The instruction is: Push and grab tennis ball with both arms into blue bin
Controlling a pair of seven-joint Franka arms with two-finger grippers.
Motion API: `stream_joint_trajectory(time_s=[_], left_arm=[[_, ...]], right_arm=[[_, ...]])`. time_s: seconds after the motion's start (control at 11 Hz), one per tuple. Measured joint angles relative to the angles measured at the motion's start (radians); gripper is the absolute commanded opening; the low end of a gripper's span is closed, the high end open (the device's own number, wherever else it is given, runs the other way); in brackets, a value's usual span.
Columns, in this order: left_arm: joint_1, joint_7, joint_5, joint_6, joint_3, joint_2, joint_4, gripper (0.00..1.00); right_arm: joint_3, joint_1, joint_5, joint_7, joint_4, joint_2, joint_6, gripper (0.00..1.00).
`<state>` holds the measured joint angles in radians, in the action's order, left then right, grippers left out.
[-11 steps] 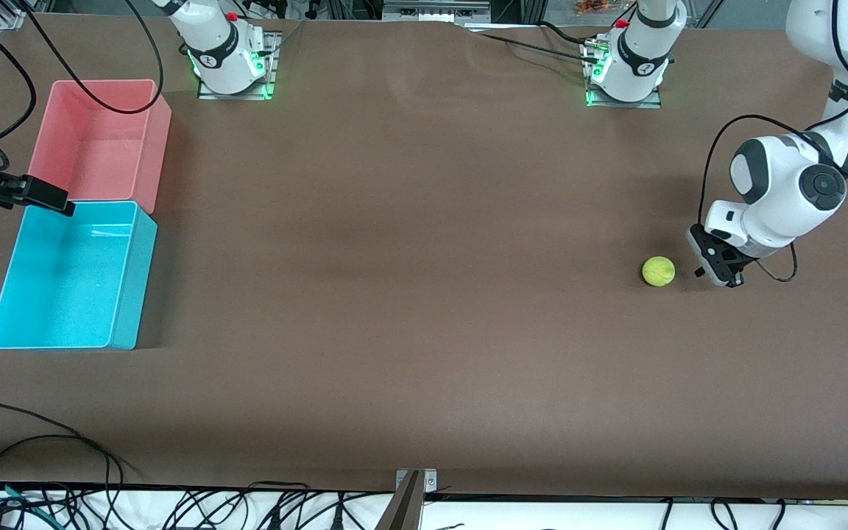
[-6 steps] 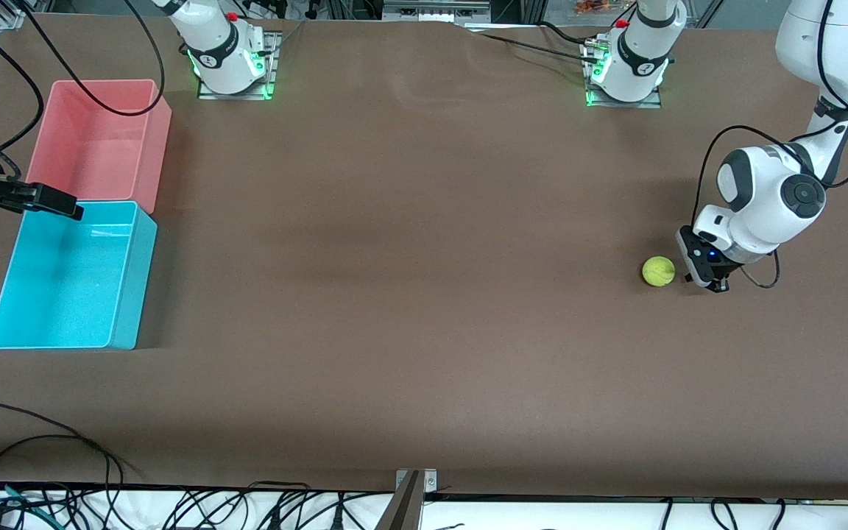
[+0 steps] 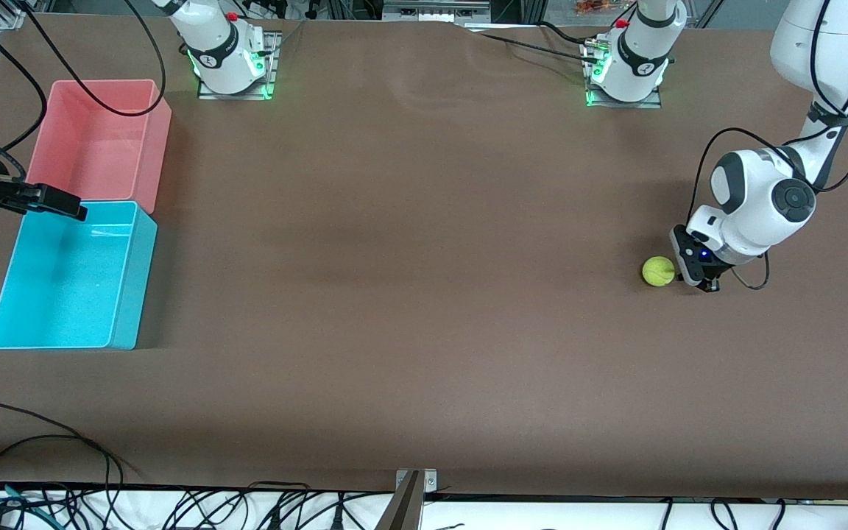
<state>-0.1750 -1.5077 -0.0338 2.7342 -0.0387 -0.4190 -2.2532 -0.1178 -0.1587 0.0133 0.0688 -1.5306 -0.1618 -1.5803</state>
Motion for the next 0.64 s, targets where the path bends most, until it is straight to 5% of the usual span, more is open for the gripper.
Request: stream_joint_trajectory(time_s=[0.27,0.64], left_arm=[[0.035,0.121,0.001,0.008,-0.036,-0.004,0.004,0.0],[0.145,0.572,0.0,0.004,-0.185,-0.043,0.105,0.0]], right_arm=[[0.0,0.0,0.0,0.0,0.0,0.0,0.0,1.0],[0.0,0.002,0.0,0.0,-0.001,0.0,0.001,1.0]])
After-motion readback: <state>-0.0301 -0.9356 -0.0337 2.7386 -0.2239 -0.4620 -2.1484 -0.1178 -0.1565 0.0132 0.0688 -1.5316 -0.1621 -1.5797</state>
